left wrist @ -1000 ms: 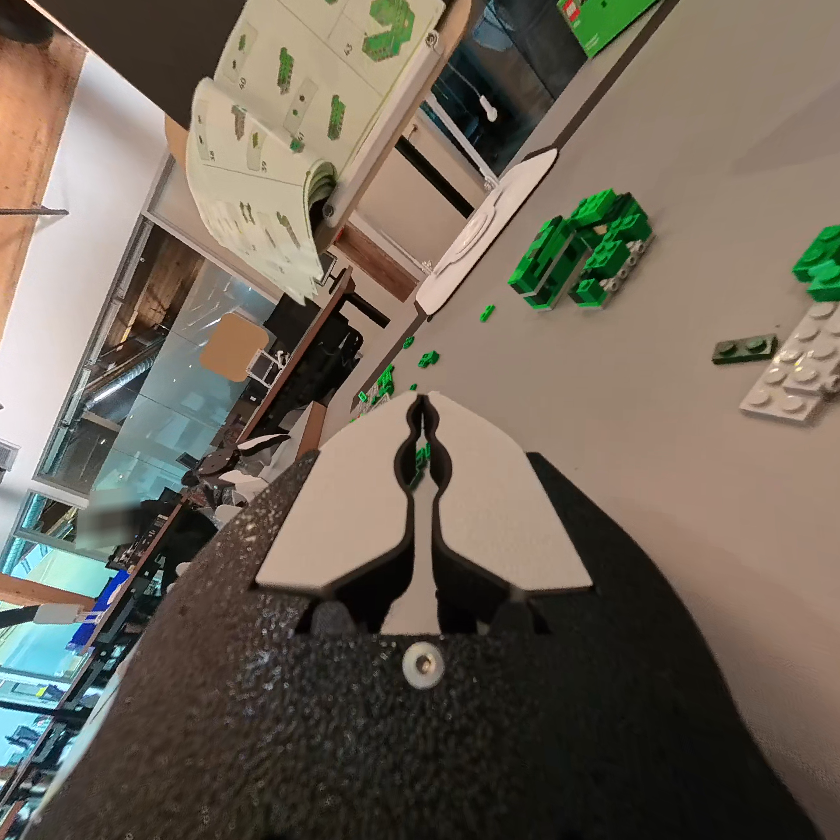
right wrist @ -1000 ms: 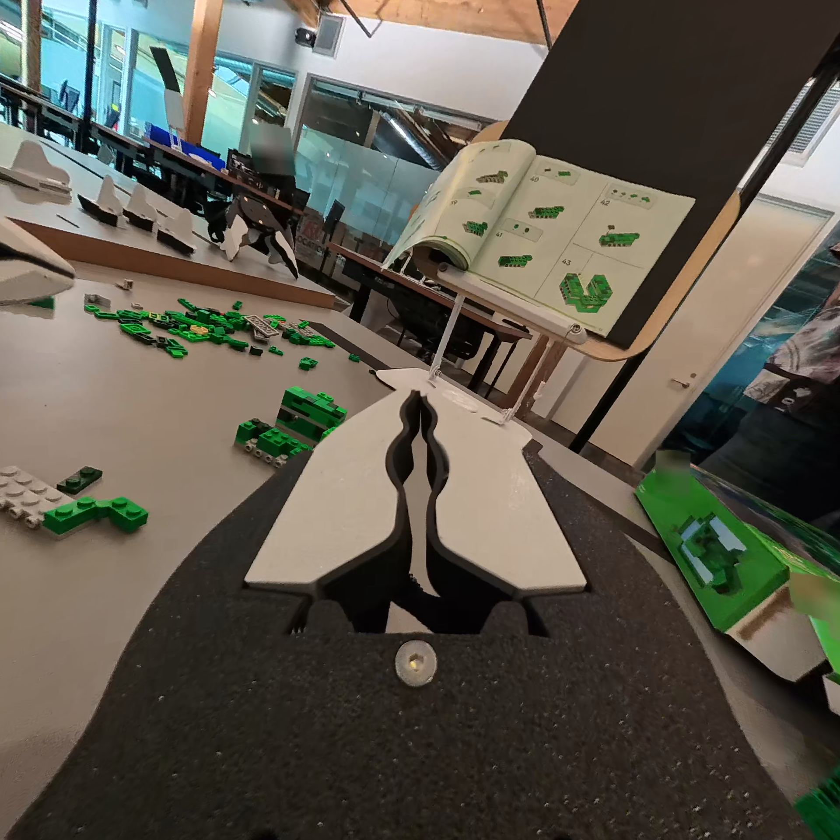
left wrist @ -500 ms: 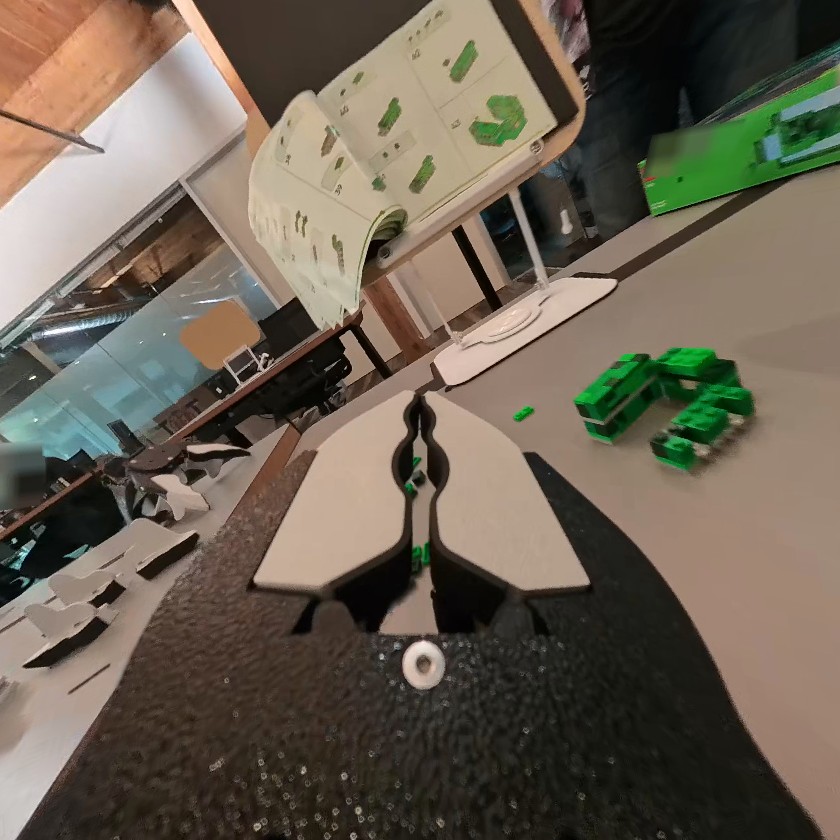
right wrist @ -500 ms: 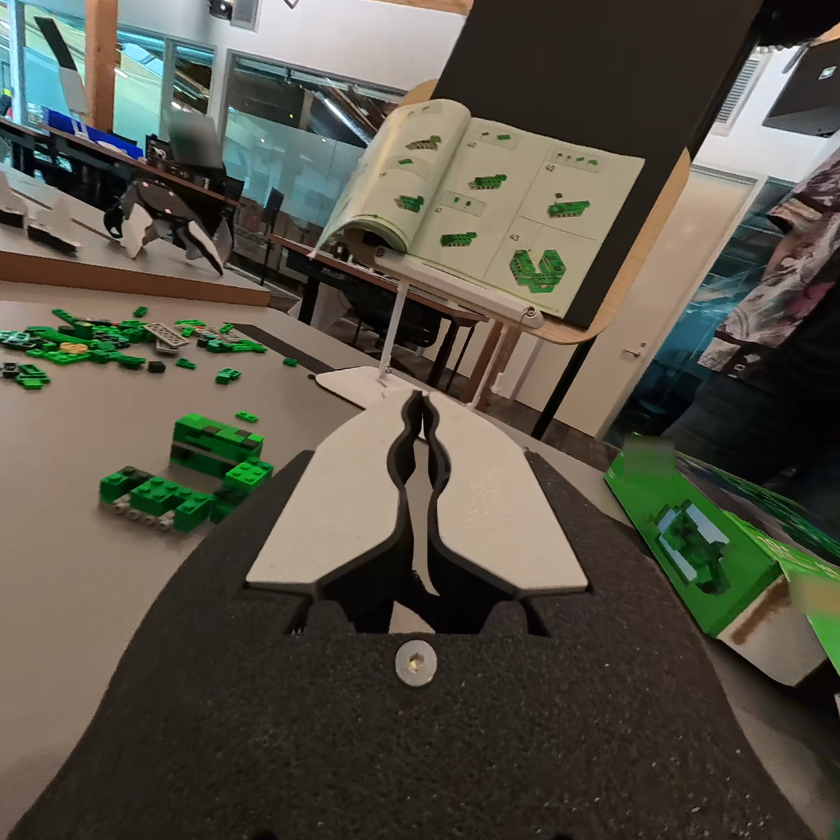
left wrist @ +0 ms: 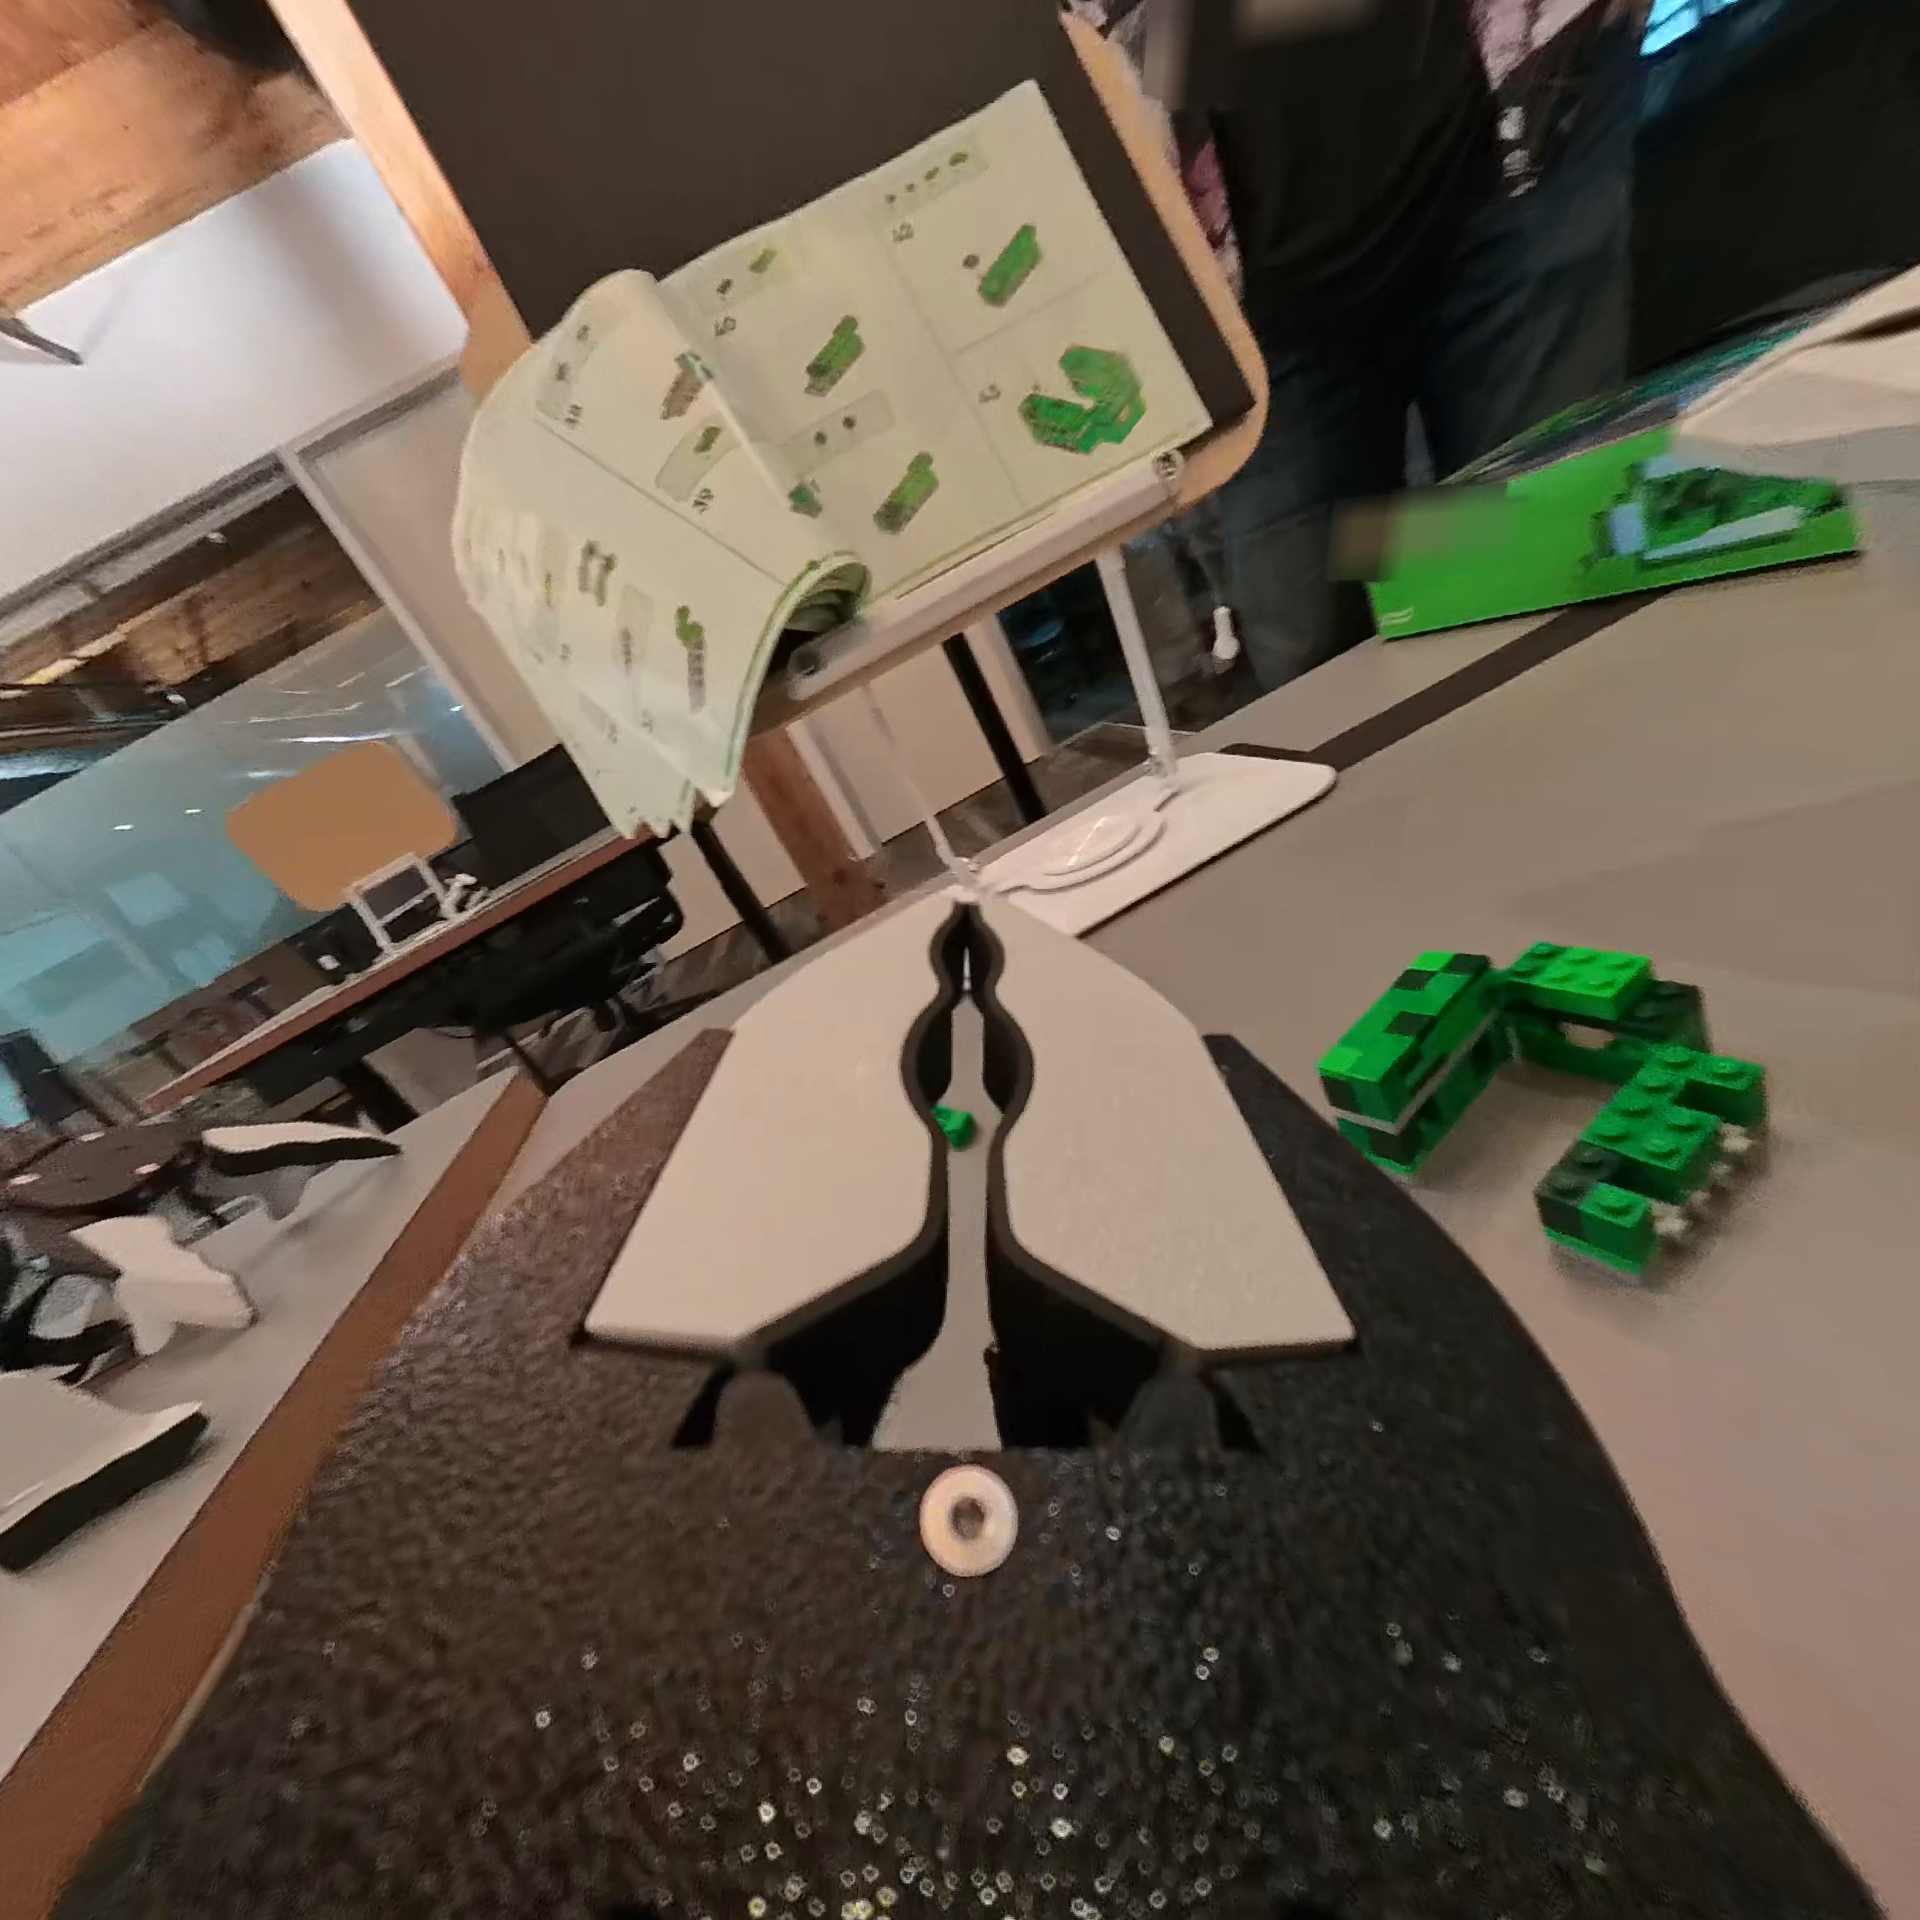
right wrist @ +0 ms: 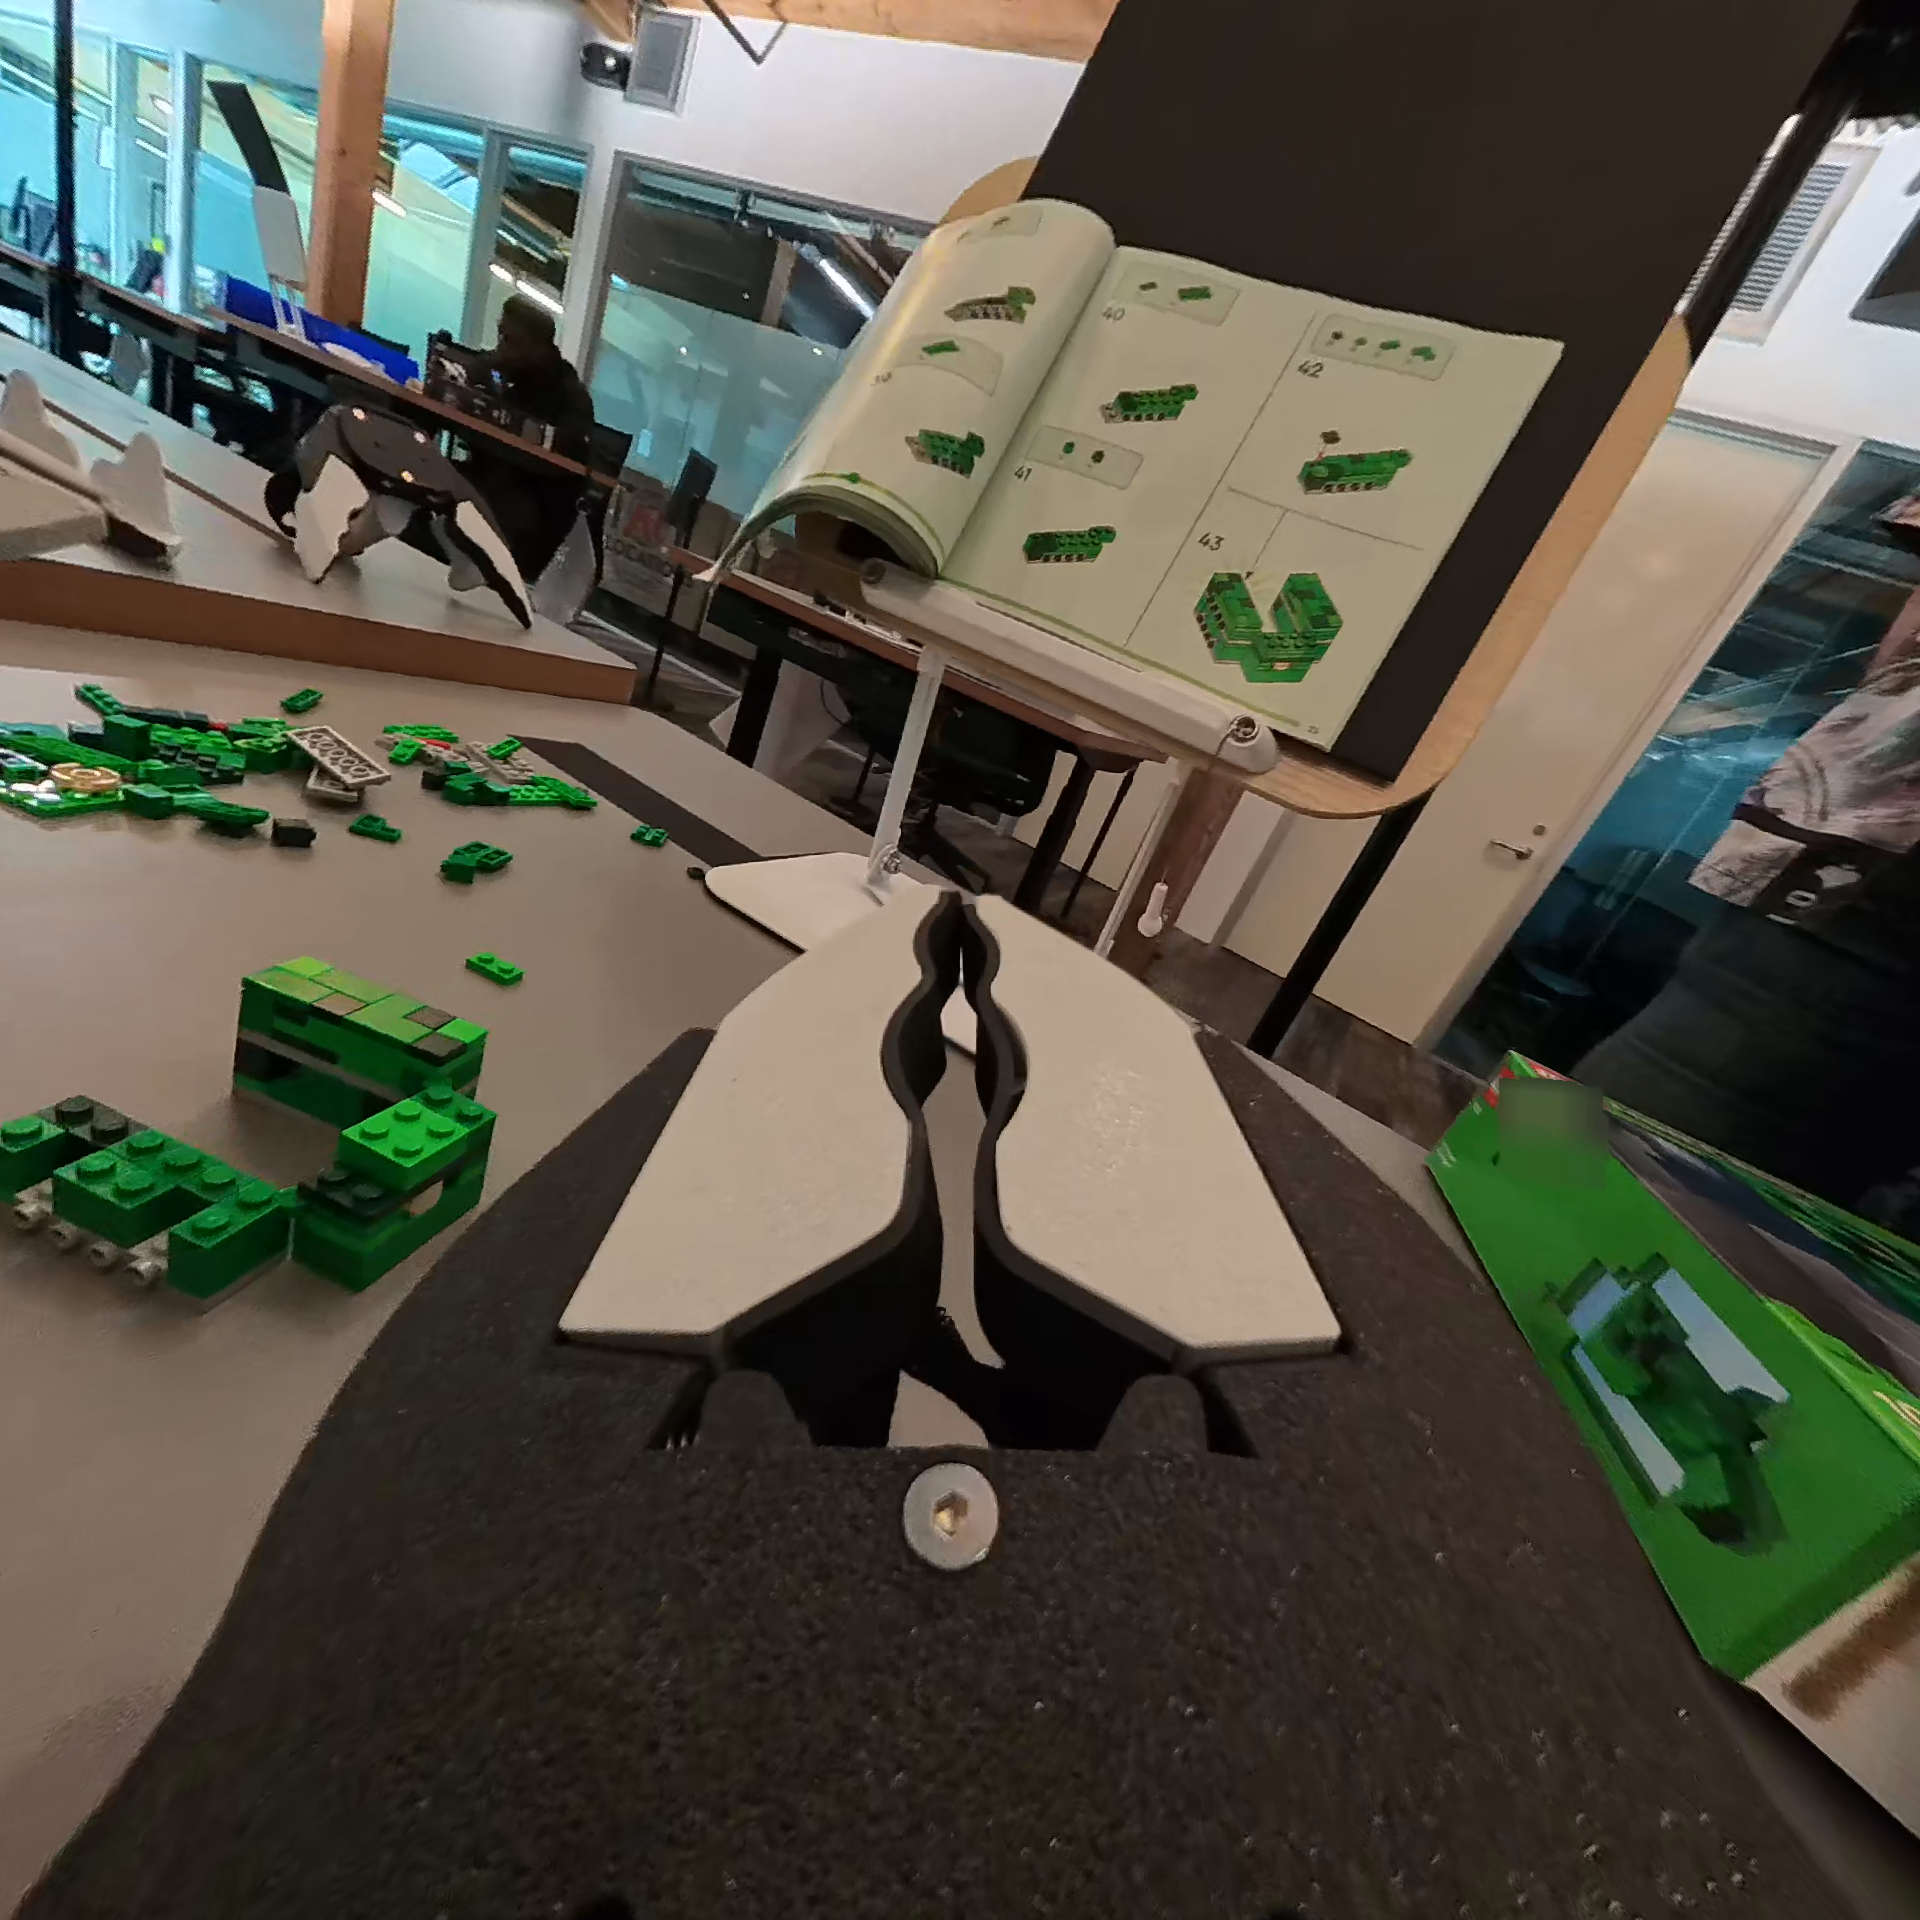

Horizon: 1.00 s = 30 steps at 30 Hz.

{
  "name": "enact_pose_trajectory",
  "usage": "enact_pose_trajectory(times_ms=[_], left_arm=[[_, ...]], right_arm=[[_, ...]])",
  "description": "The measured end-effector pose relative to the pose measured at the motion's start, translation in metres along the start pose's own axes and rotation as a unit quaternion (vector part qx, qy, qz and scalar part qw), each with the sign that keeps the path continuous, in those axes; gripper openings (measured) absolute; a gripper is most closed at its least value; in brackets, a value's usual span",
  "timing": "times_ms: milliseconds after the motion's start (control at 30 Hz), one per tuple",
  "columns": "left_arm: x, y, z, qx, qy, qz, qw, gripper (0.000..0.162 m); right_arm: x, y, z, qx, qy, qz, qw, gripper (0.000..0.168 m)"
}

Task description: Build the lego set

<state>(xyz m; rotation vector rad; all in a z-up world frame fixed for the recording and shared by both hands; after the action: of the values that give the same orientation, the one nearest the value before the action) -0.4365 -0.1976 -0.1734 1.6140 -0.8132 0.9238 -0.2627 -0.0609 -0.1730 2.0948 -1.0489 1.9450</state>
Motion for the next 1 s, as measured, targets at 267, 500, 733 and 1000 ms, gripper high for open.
enact_pose_trajectory(times_ms=[267, 500, 733, 1000], left_arm=[[-0.002, -0.003, -0.002, -0.033, 0.0, 0.056, 0.998, 0.0], [-0.003, -0.009, -0.006, -0.05, -0.006, 0.052, 0.997, 0.0], [-0.004, -0.008, -0.007, -0.055, -0.011, 0.078, 0.995, 0.0], [-0.006, -0.011, -0.011, -0.058, -0.004, 0.066, 0.996, 0.0]], right_arm=[[-0.001, 0.004, -0.002, 0.027, 0.007, -0.02, 0.999, 0.0], [-0.01, 0.01, -0.006, 0.038, 0.032, -0.018, 0.999, 0.0], [0.004, -0.021, -0.005, 0.002, 0.033, -0.088, 0.996, 0.0], [0.011, -0.216, 0.016, -0.107, 0.226, -0.053, 0.967, 0.0]])
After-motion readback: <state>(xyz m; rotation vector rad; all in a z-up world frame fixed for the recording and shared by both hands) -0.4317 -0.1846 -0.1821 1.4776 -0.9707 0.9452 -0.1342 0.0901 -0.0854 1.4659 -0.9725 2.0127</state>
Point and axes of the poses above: each gripper's, where its closed fingertips meet, z back along the fingers, x out of its top, y = z × x across the jaws, the point moved 3 cm from there along z, back along the fingers
